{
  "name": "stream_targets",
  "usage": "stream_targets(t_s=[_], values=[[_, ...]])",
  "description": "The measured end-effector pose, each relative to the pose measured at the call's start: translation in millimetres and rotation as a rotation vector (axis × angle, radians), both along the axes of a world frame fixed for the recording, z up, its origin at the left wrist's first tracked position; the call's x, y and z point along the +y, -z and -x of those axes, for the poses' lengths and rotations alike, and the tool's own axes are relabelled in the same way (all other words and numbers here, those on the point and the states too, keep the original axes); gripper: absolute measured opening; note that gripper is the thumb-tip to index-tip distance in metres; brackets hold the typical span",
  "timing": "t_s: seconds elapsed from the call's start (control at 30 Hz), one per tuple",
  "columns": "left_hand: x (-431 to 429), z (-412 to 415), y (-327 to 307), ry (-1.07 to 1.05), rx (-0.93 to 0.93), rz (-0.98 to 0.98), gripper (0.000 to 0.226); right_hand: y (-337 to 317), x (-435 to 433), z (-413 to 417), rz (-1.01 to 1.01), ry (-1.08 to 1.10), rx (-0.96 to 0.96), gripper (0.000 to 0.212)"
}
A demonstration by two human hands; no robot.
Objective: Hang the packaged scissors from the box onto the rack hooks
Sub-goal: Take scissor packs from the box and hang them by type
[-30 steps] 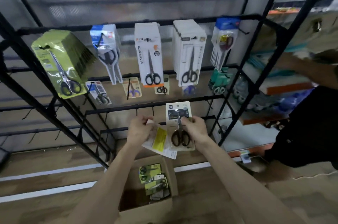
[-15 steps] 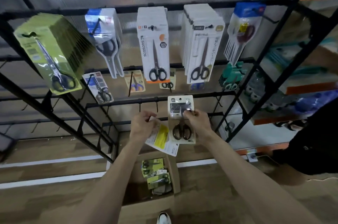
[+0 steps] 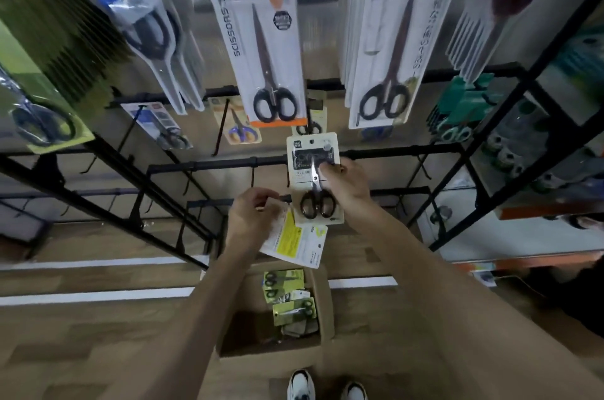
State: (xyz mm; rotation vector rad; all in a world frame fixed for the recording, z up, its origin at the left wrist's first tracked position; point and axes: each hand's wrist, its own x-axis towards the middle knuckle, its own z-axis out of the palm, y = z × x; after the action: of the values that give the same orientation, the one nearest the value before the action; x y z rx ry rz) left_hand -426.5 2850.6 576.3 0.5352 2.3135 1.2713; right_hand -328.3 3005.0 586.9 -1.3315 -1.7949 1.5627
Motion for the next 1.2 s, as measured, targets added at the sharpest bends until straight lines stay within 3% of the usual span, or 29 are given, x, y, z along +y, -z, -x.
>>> stream_targets(t_s=[0.2,0.53,0.73,1.2], values=[[6,8,8,-0.039,-0.044,-0.01,0.034,8,-5,-5,0.03,0.004,0.042,0.008],[17,16,13,-0.072,-0.112,0.012,0.024,30,3,-12,0.051,-0.028,-0.048,0.013],[17,17,11,-0.083,-0.122,0.026,0.029,15,-13,-25,0.032,-0.109,0.095,0.019],[16,19,23,-0.058,-0.118,-0.001,0.02,12,1,5,-0.023,-0.002,0.01,0.017]])
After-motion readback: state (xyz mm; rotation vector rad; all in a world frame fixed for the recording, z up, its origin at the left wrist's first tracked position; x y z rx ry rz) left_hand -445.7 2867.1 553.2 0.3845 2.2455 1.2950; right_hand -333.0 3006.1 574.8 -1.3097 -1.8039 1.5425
